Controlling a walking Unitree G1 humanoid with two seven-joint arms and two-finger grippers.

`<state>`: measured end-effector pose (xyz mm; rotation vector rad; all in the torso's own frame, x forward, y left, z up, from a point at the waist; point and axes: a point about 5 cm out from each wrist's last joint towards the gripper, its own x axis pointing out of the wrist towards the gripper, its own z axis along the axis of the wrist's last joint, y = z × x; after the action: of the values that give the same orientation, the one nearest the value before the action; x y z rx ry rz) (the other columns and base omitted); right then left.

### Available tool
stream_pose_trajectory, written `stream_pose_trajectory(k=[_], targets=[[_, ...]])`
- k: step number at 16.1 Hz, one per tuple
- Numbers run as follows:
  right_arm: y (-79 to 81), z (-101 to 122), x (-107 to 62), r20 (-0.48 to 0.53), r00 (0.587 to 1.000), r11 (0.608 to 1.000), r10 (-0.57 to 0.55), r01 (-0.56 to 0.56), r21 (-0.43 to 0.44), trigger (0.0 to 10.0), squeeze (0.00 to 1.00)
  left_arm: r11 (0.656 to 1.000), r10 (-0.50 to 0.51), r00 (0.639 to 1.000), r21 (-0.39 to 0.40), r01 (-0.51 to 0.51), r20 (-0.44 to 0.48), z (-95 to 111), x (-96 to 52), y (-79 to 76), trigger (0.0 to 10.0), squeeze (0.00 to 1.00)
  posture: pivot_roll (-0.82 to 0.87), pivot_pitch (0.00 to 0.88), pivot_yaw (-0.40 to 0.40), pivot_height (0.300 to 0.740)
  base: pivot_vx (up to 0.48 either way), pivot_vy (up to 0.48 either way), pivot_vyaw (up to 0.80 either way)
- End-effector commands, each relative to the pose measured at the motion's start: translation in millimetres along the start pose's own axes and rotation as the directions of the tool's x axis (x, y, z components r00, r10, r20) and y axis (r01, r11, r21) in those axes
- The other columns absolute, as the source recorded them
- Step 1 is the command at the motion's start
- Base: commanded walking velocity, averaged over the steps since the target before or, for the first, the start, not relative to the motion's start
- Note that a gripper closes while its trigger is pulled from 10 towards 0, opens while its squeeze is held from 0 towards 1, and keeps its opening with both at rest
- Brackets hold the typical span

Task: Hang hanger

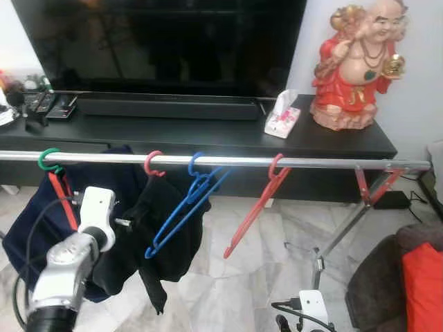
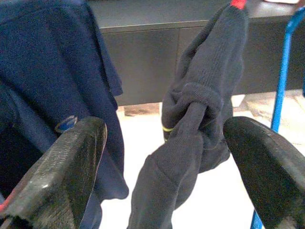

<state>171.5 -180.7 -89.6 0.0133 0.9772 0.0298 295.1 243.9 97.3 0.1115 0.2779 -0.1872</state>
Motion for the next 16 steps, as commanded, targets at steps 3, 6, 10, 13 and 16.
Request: stream_pose_trajectory(k=[3, 6, 10, 13, 16], targets=[[-0.7, 1, 0.1, 0.000, 1.000, 1.000, 0.000, 0.000, -0.004, 10.0, 0.00, 0.997, -0.053, 0.998, 0.055, 0.055, -0.040, -6, 0.5, 3.5, 10.0, 0.00, -0.06, 0.000, -0.031, 0.740, 0.000, 0.000, 0.00], [-0.1, 1, 0.3, 0.002, 1.000, 1.000, 0.002, -0.002, -0.004, 10.0, 0.00, 0.994, -0.077, 0.996, 0.077, 0.080, -0.036, -8, 14.3, -4.7, 10.0, 0.00, -0.06, 0.000, -0.029, 0.740, 0.000, 0.000, 0.00], [0.5, 2, 0.4, 0.004, 1.000, 1.000, 0.001, -0.001, 0.000, 10.0, 0.00, 0.994, -0.109, 0.992, 0.024, 0.110, -0.060, -19, 35.4, -26.1, 10.0, 0.00, -0.07, 0.000, -0.027, 0.740, 0.000, 0.000, 0.00], [0.6, 2, 0.4, 0.004, 1.000, 1.000, 0.000, 0.000, 0.003, 10.0, 0.00, 0.997, -0.080, 0.996, 0.001, 0.080, -0.039, -16, 45.7, -29.1, 10.0, 0.00, -0.08, 0.000, -0.027, 0.740, 0.000, 0.000, 0.00], [0.4, 2, 0.3, 0.005, 1.000, 1.000, -0.002, 0.002, 0.004, 10.0, 0.00, 0.999, -0.049, 0.999, -0.006, 0.049, -0.001, -8, 50.3, -26.4, 9.6, 0.00, -0.08, 0.000, -0.025, 0.740, 0.000, 0.000, 0.00]])
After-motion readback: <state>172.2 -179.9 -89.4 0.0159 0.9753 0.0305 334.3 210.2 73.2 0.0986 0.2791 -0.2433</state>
